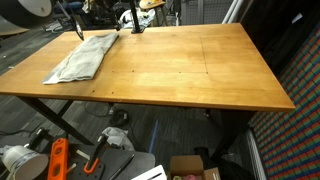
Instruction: Fold the towel on the table.
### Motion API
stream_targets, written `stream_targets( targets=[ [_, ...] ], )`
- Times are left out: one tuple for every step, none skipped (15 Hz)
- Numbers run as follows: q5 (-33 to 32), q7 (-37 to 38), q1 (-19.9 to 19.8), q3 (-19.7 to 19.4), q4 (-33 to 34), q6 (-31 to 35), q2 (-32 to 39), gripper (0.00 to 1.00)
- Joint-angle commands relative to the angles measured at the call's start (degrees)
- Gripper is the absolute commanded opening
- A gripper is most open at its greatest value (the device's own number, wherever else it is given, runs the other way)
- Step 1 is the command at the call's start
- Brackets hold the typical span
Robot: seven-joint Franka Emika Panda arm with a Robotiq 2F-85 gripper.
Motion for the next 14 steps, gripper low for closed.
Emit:
stream_targets(
  targets=[
    [0.9, -4.7, -2.1, 1.2, -0.6, -0.7, -1.6, 1.00],
    [1.4, -6.4, -2.8, 1.8, -0.7, -0.8, -2.1, 1.00],
    [2.2, -8.5, -3.8, 2.9, -1.2, -1.9, -2.9, 1.00],
    [3.4, -11.1, -4.9, 4.3, -1.7, -3.3, -3.7, 1.00],
    [4.9, -13.7, -6.1, 5.9, -2.3, -5.5, -4.7, 1.00],
    [6.2, -15.9, -7.3, 7.1, -2.5, -7.1, -5.5, 1.00],
    [7.2, -18.3, -8.5, 8.1, -2.7, -9.5, -6.2, 1.00],
    [8.4, -20.4, -9.8, 9.2, -2.7, -11.4, -6.8, 1.00],
    [8.8, -22.0, -10.7, 9.6, -2.7, -13.1, -7.2, 1.00],
    [8.5, -22.8, -11.3, 9.4, -2.6, -13.6, -7.4, 1.00],
    [8.0, -24.3, -11.9, 9.3, -2.6, -14.2, -7.7, 1.00],
    [7.5, -25.7, -12.6, 9.2, -2.8, -14.1, -8.0, 1.00],
    [7.3, -27.2, -13.2, 9.0, -2.9, -14.5, -8.2, 1.00],
    [7.2, -28.8, -13.9, 9.0, -3.1, -14.5, -8.3, 1.00]
  ],
)
